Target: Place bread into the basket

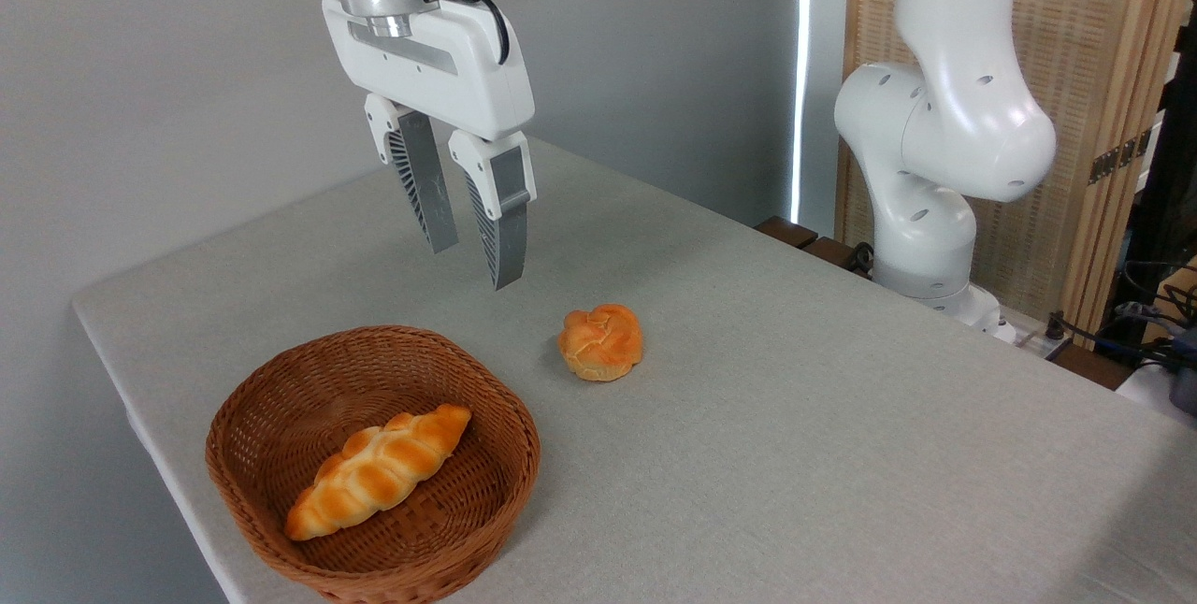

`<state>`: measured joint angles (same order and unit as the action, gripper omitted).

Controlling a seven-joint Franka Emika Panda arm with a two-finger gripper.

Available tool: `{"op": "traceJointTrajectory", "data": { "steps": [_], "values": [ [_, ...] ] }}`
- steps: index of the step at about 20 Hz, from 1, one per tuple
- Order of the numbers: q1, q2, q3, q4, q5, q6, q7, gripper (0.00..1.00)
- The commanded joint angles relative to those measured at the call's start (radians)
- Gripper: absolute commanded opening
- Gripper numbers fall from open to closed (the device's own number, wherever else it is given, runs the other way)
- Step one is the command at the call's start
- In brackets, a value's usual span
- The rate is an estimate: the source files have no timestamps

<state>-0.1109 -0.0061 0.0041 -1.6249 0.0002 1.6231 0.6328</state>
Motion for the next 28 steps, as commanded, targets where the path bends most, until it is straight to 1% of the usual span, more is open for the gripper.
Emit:
{"op": "traceJointTrajectory", "data": {
  "steps": [1,22,25,28],
  "values": [
    [0.006,-0.003,0.001,0.011,0.000,-0.028,0.021,1.00],
    [0.008,-0.002,0.002,0.011,0.000,-0.028,0.022,1.00],
    [0.008,0.000,0.022,0.014,0.001,-0.014,0.024,1.00],
    [0.003,-0.003,0.027,0.008,-0.002,-0.014,0.024,1.00]
  ]
}}
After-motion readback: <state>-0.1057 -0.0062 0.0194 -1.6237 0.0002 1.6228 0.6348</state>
